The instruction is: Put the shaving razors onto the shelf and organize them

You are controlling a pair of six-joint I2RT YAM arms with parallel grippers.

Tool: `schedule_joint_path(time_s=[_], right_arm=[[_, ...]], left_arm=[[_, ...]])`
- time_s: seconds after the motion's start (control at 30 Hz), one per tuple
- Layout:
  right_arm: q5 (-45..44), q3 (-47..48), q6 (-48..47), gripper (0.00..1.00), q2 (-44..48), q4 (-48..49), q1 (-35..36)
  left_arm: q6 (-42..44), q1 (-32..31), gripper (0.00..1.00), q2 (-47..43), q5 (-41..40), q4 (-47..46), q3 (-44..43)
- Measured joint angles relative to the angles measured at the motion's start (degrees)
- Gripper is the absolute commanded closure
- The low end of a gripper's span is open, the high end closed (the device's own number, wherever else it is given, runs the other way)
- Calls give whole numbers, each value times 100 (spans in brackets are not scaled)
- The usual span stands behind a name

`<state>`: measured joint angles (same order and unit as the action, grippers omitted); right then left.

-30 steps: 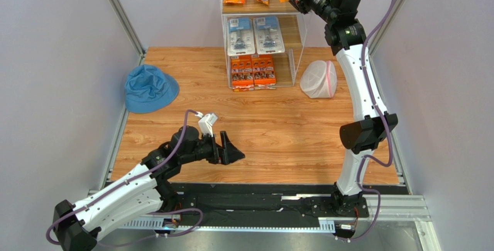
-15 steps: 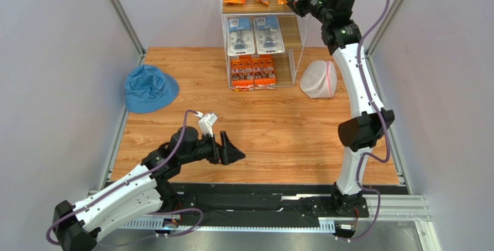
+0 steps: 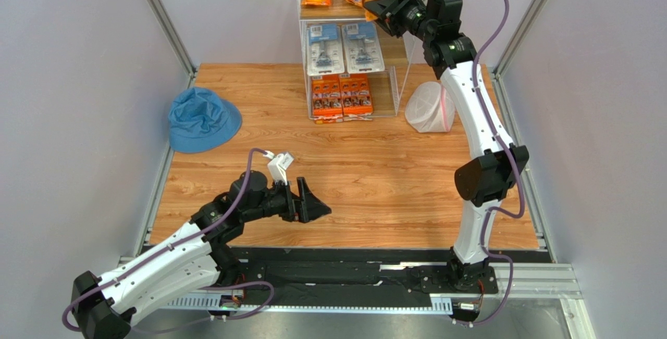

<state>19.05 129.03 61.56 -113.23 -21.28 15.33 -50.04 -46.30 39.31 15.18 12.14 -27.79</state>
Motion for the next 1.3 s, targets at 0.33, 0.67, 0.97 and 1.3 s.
schedule_joint_path(time_s=[0.33,0.67,0.97,1.3], right_arm=[[-243,-667,-107,28,492,-188,20],[-358,-1410,-195,28,1134,-177,24],[-356,-1674,-205,58,1390,-24,24],[-358,-1344,-173,91,1108,155,24]], left_arm=[[-2,0,2,-2,33,-2,0],[-22,0,2,44,118,-87,103],[-42,0,3,52,129,-90,162],[-63,2,3,50,125,-96,170]])
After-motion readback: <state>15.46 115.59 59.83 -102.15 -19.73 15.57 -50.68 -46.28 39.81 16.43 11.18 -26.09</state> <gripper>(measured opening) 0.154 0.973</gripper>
